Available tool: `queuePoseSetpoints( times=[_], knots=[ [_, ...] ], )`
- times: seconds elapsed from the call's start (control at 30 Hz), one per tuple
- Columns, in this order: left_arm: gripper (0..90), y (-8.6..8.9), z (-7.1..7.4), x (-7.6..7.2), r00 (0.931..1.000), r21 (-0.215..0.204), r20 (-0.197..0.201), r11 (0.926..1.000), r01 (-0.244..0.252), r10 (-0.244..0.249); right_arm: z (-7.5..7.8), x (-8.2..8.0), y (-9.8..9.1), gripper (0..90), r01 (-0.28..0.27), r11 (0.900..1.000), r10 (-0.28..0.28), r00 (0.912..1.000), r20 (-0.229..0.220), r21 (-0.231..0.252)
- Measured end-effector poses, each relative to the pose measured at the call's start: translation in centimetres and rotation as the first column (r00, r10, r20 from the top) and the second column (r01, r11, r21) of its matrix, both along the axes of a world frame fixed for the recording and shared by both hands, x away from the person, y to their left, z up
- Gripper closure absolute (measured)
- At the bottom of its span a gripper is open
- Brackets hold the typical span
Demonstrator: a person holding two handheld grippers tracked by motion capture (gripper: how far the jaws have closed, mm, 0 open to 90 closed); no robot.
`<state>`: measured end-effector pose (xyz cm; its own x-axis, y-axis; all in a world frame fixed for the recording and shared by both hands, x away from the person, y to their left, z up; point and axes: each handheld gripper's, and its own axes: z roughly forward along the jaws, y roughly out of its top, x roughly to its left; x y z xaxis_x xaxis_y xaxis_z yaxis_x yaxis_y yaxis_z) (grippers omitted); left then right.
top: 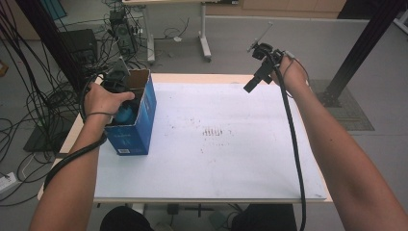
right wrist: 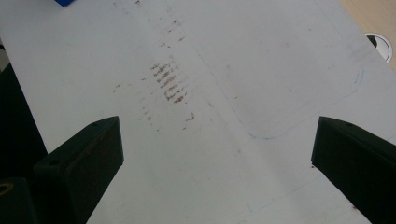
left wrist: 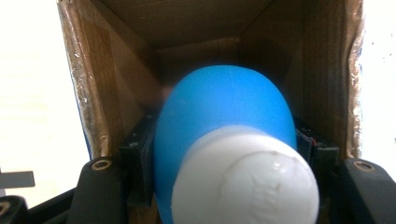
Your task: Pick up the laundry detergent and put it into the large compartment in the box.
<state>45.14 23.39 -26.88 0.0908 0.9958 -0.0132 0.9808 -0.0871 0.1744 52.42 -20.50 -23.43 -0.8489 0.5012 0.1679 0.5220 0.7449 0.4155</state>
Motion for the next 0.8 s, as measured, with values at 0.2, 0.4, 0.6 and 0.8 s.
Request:
queuePoseSetpoints(
  times=[0.2, 0.4, 0.6, 0.8],
  knots=[
    [37.5, 0.0, 0.0, -0.03, 1.0, 0.0, 0.001, 1.0, -0.002, 0.002, 0.0, 0.0, 0.07, 2.0, -0.001, 1.0, 0.001, 1.0, -0.002, -0.002],
    [37.5, -0.01, -0.03, -0.05, 1.0, -0.001, 0.005, 1.0, -0.005, 0.005, 0.01, 0.05, 0.06, 2.1, -0.001, 1.0, 0.001, 1.0, 0.0, -0.003],
    [37.5, -0.02, -0.02, -0.05, 1.0, 0.0, 0.004, 1.0, -0.005, 0.005, 0.05, 0.04, -0.03, 2.0, 0.003, 1.0, -0.003, 1.0, 0.001, -0.001],
    [37.5, -0.07, -0.02, 0.0, 1.0, 0.003, 0.005, 1.0, -0.007, 0.007, 0.03, 0.04, 0.06, 2.1, 0.001, 1.0, -0.001, 1.0, 0.001, -0.005]
  ],
)
